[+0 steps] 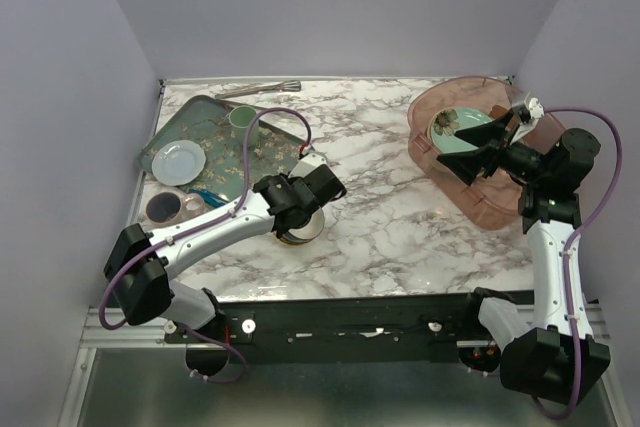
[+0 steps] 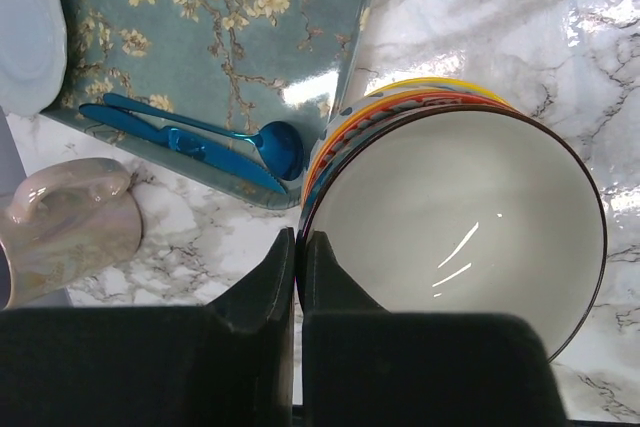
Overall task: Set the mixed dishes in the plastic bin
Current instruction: Pick up the bowl from the center of the board.
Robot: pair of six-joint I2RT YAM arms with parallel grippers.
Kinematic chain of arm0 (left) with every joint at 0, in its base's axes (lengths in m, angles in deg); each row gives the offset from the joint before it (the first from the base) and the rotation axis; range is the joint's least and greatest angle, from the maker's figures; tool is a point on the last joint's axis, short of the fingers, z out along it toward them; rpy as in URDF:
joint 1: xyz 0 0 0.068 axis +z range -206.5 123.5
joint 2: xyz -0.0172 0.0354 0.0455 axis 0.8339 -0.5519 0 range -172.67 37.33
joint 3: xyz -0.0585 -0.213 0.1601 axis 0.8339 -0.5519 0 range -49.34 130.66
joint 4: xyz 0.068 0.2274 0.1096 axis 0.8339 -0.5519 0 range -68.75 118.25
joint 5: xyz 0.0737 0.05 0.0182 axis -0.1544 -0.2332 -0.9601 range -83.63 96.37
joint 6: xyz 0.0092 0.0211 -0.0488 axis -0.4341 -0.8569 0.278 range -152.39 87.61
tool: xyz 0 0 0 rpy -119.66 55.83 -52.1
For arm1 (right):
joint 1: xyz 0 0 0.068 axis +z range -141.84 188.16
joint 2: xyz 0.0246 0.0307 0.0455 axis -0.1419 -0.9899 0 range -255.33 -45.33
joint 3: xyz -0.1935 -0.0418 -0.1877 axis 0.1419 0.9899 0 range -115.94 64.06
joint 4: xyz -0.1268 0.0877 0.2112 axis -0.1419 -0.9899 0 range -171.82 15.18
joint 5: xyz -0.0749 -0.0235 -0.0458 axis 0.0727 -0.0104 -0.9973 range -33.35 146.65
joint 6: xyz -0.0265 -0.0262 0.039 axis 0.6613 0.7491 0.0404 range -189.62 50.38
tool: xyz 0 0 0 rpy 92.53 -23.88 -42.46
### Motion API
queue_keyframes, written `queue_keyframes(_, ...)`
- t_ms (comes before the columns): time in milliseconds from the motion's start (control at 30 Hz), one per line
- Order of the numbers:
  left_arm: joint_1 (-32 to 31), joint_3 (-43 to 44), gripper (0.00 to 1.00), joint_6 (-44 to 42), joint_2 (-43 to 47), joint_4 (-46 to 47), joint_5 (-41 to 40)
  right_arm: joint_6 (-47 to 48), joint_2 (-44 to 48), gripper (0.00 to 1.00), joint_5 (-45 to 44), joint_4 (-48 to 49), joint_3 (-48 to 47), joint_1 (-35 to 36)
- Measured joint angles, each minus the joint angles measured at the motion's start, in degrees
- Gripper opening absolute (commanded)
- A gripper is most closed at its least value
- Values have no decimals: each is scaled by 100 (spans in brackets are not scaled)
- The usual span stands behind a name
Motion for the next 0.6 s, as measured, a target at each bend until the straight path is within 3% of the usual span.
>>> queue_keyframes(367,-33,114,0,-59,710,101,144,-50,-79,96,90,0,0,0)
queue_keyframes(600,-46,13,0,-168,1209,804,452,9,-269,96,184,-157,-13,225)
